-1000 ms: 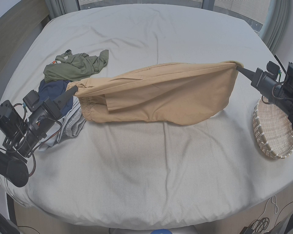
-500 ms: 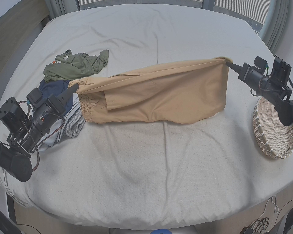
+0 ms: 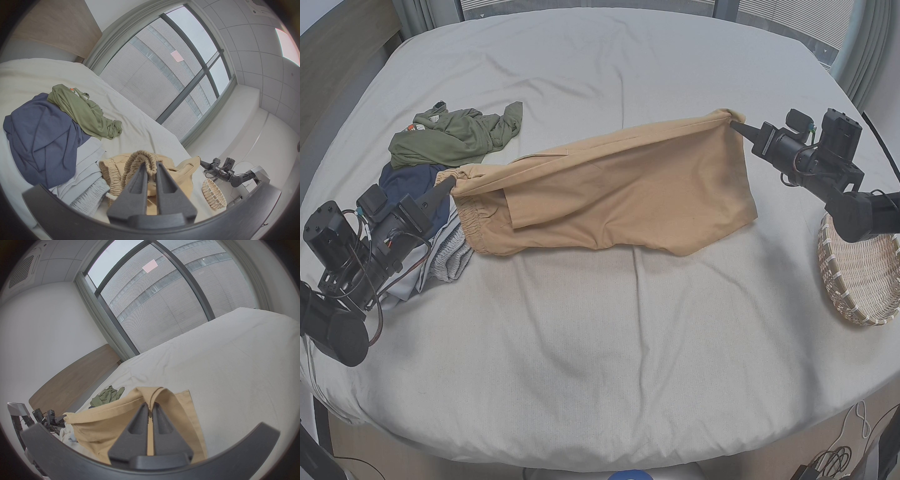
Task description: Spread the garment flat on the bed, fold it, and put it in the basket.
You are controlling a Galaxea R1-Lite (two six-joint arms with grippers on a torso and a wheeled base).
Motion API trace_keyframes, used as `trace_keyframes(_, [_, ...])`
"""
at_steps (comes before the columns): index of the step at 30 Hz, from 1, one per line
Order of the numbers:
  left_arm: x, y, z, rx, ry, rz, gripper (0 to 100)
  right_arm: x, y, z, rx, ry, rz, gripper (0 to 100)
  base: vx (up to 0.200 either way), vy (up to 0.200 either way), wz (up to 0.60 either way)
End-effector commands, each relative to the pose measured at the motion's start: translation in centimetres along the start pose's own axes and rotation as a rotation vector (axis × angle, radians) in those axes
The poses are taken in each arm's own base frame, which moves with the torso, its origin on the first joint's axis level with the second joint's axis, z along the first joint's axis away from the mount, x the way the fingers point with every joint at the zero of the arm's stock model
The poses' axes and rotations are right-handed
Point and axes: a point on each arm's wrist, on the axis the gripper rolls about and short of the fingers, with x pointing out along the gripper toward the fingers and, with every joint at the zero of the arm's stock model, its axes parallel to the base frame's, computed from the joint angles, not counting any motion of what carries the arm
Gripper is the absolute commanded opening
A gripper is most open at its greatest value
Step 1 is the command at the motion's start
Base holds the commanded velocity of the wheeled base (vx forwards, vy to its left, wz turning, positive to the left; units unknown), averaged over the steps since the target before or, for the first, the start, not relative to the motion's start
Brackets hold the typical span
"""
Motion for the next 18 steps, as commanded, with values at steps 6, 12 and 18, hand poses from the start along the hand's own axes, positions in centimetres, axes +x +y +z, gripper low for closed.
trace_keyframes(6, [2.1,2.3,-1.3,-0.009,0.016,0.016,100,2.7,-1.3,-0.2,-0.018,-0.046,0.009,100,0.0,0.0,0.0])
trace_keyframes(12, [2.5,2.3,-1.0,-0.004,0.003,0.013,100,2.4,-1.4,-0.2,-0.018,-0.057,-0.023,100,0.0,0.0,0.0])
trace_keyframes(18, [1.7,3.0,0.2,0.011,-0.025,0.052,100,0.5,-0.5,-0.1,-0.007,-0.035,-0.041,100,0.0,0.0,0.0])
